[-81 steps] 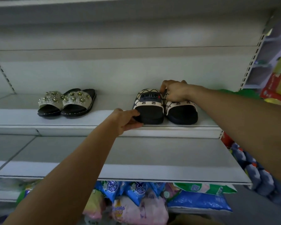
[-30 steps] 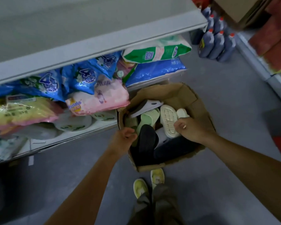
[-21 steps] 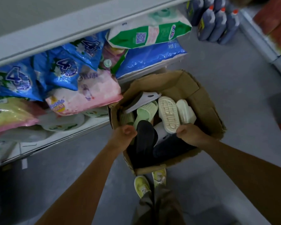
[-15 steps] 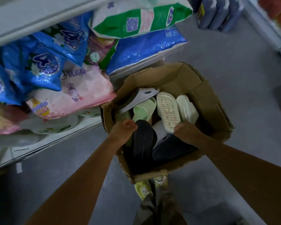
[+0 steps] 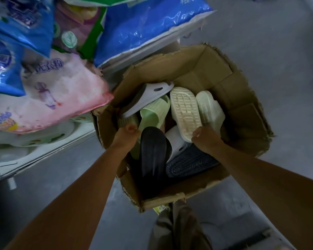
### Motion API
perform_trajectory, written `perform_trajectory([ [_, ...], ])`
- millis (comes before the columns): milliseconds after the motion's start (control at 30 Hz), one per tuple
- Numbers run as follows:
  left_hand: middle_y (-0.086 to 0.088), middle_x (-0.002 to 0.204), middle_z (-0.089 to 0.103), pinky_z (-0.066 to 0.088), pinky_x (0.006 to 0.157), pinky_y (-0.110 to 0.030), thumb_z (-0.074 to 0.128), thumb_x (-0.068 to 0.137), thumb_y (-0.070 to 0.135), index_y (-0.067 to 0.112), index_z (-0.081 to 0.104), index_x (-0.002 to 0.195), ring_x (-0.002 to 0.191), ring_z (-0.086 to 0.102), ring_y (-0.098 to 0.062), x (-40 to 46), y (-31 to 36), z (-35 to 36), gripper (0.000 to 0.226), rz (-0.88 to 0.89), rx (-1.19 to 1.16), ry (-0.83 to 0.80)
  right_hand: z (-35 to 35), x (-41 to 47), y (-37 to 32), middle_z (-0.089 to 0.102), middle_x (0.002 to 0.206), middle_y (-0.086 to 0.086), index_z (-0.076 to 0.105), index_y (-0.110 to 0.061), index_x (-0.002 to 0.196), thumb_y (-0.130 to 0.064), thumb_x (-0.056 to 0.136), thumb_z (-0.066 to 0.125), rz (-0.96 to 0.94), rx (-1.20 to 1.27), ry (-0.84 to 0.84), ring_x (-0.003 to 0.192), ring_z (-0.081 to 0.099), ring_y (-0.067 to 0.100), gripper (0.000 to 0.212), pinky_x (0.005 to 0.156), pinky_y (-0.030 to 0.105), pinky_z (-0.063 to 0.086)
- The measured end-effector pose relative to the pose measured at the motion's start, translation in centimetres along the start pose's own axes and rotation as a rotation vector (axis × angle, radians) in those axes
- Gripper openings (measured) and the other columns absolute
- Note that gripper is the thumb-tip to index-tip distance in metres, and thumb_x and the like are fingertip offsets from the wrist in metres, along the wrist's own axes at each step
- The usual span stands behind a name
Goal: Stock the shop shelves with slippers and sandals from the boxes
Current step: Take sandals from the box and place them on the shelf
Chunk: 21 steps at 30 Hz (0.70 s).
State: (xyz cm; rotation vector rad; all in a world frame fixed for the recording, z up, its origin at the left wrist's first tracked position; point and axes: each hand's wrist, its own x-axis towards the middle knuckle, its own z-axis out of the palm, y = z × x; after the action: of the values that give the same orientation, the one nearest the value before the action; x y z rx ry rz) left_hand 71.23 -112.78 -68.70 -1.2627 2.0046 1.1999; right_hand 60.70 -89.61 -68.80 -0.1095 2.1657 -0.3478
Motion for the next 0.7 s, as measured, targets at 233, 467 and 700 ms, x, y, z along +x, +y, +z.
perform_trajectory([
  [233,-0.01,0.113,0.063,0.045,0.081,-0.031,0.06,0.089,0.027,0.016,0.057,0.127,0.099,0.059,-0.026,1.3,-1.0,1.0,0.039,-0.059,-0.041,0.016,1.1,0.6,-0.8,0.058,0.124,0.016,0.058,-0.007,0.119,-0.018,0.092,0.047,0.048,0.015,0.049,0.114,0.055,0.033,0.031,0.095,0.039,0.047],
  [467,-0.006,0.086,0.057,0.054,0.086,-0.042,0.063,0.087,0.026,0.01,0.054,0.102,0.082,0.061,-0.024,4.1,-0.6,0.9,0.024,-0.177,-0.397,0.124,3.7,1.2,-2.3,0.055,0.126,0.008,0.052,-0.018,0.127,-0.03,0.094,0.049,-0.211,-0.223,0.078,0.115,0.052,0.028,0.035,0.094,0.037,0.043],
  [700,-0.012,0.101,0.055,0.053,0.07,-0.035,0.055,0.094,0.039,0.013,0.052,0.122,0.086,0.059,-0.024,8.0,-0.3,0.5,0.038,-0.409,-0.917,0.094,6.7,2.4,-3.8,0.049,0.127,0.01,0.042,-0.012,0.132,-0.054,0.079,0.063,-0.361,-0.74,0.178,0.11,0.05,0.028,0.07,0.088,0.039,0.037],
])
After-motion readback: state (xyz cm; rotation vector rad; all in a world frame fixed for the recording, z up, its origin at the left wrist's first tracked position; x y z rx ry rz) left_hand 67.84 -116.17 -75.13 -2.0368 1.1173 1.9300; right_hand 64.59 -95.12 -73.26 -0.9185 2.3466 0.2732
